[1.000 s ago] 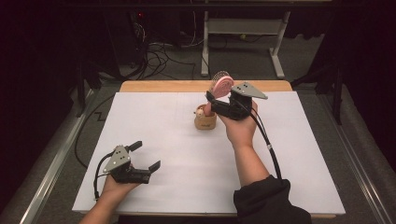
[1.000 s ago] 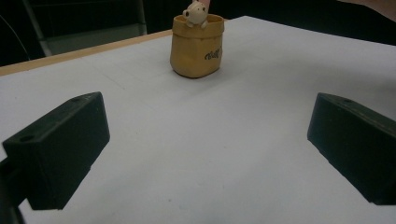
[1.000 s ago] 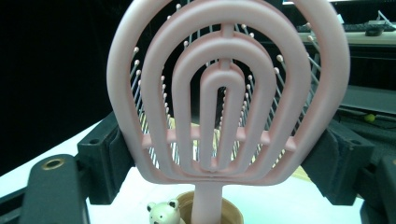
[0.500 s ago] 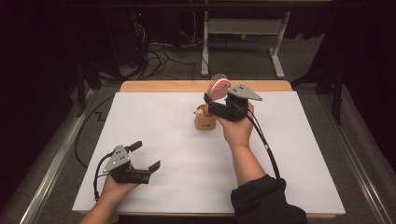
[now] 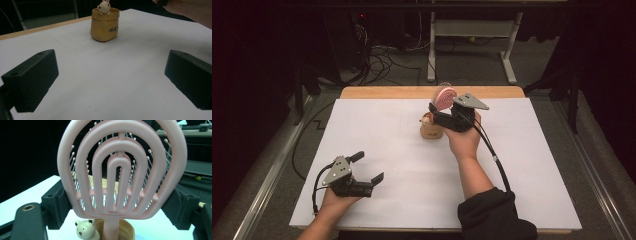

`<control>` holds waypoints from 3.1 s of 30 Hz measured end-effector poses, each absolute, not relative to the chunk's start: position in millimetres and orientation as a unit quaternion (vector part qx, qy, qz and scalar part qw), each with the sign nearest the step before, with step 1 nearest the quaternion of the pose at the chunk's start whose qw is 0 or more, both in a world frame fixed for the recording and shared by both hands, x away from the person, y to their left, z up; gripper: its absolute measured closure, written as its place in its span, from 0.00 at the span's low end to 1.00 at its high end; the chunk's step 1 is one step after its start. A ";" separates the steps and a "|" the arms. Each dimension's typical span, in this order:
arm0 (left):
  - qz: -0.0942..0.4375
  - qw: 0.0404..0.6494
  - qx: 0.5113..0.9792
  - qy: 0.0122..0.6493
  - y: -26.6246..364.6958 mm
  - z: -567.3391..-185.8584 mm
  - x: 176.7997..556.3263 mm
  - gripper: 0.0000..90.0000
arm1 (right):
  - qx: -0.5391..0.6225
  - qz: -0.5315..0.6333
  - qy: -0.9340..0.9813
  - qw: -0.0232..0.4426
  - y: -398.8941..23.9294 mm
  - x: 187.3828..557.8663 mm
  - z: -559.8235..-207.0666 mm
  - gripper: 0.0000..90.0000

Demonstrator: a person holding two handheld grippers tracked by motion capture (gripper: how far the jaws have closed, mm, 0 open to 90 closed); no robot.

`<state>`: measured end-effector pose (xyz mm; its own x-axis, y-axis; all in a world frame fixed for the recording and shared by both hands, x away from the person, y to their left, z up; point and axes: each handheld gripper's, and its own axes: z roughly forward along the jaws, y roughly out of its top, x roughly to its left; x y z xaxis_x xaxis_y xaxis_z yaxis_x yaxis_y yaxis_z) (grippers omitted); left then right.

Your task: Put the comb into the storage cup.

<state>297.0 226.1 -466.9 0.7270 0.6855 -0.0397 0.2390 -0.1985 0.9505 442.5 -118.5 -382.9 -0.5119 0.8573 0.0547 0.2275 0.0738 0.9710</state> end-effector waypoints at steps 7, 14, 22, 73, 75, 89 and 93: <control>0.201 0.551 0.748 0.310 226.1 -467.1 296.9 0.00 | 0.405 0.548 0.674 0.287 -119.3 442.3 -385.9 0.22; 0.200 0.551 0.749 0.309 225.4 -467.2 296.4 0.00 | 0.406 0.548 0.671 0.291 -119.4 442.6 -386.5 0.22; 0.200 0.551 0.749 0.309 226.4 -467.1 296.2 0.00 | 0.410 0.548 0.670 0.290 -119.8 444.4 -389.9 0.22; 0.195 0.545 0.757 0.304 221.4 -468.8 295.9 0.00 | 0.414 0.547 0.675 0.271 -147.9 411.6 -407.0 0.21; 0.195 0.545 0.757 0.304 221.4 -468.7 295.9 0.00 | 0.415 0.547 0.675 0.271 -148.6 410.6 -407.8 0.21; 0.196 0.544 0.758 0.302 220.3 -468.7 295.4 0.00 | 0.417 0.542 0.677 0.270 -152.4 402.7 -413.1 0.21; 0.197 0.544 0.758 0.302 220.2 -468.6 295.4 0.00 | 0.417 0.542 0.677 0.271 -152.3 401.7 -414.0 0.21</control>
<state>295.4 220.2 -468.6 0.7398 0.6721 -0.0311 0.2442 -0.2251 0.9433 401.7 -152.3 -414.0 -0.5053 0.8588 0.0845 0.2710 0.0650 0.9604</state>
